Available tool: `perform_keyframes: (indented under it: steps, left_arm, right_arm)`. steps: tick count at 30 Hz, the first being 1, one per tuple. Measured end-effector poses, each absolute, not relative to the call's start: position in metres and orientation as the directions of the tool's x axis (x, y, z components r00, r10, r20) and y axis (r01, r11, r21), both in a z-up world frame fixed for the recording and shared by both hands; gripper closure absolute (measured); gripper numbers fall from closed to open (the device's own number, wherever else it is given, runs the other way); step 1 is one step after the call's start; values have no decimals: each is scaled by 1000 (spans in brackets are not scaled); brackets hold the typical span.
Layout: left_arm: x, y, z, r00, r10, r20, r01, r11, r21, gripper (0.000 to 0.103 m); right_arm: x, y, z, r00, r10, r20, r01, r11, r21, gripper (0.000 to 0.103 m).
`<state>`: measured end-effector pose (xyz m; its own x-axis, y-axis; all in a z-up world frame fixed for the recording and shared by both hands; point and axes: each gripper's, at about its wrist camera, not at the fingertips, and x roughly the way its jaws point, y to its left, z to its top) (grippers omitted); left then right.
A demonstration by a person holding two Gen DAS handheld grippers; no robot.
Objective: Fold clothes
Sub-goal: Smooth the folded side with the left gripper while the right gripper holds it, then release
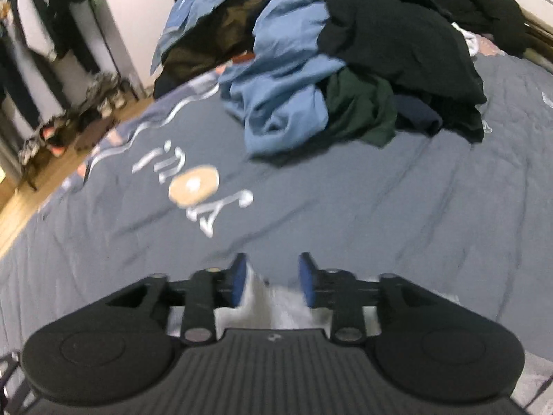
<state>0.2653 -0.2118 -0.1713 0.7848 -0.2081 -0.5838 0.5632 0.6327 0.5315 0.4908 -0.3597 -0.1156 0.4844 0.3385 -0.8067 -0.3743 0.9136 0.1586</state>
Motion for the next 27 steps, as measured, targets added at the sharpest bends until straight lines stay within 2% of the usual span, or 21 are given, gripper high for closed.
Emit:
perform_keyframes:
  steps: [3, 4, 6, 7, 9, 14, 17, 20, 22, 24, 26, 27]
  left_arm:
    - [260, -221, -183, 809, -203, -552, 548, 601, 581, 52]
    - [259, -223, -186, 807, -201, -556, 551, 597, 583, 55]
    - [259, -225, -192, 803, -198, -562, 556, 588, 587, 86]
    - [259, -227, -195, 801, -196, -566, 559, 584, 589, 90]
    - [261, -225, -194, 801, -189, -568, 554, 593, 584, 100]
    - [267, -216, -181, 789, -180, -588, 559, 609, 563, 101]
    - [270, -216, -181, 796, -151, -586, 539, 617, 574, 100]
    - [268, -218, -191, 784, -119, -609, 559, 560, 611, 97]
    - [269, -215, -185, 782, -130, -610, 563, 568, 600, 89]
    - [270, -211, -173, 787, -165, -594, 554, 612, 565, 64]
    - [269, -209, -163, 790, -209, -576, 554, 647, 525, 49]
    - [267, -209, -159, 790, -234, -567, 557, 660, 504, 48]
  right_arm:
    - [486, -354, -130, 445, 329, -833, -404, 904, 141, 65]
    - [486, -352, -136, 438, 321, -840, -402, 906, 137, 65]
    - [487, -347, -145, 431, 306, -849, -394, 910, 128, 68]
    - [488, -347, -148, 435, 298, -850, -378, 917, 128, 73]
    - [490, -348, -151, 441, 316, -840, -355, 921, 160, 95]
    - [494, -355, -148, 518, 292, -804, -288, 945, 158, 97]
    - [497, -361, -144, 546, 308, -779, -268, 945, 185, 98]
    - [501, -361, -150, 525, 299, -797, -293, 942, 161, 95]
    - [500, -364, -146, 518, 303, -800, -286, 943, 172, 93]
    - [494, -370, -136, 530, 317, -787, -289, 940, 184, 89]
    - [485, -377, -121, 557, 313, -769, -315, 937, 153, 86]
    - [479, -383, -113, 568, 312, -761, -323, 936, 143, 82]
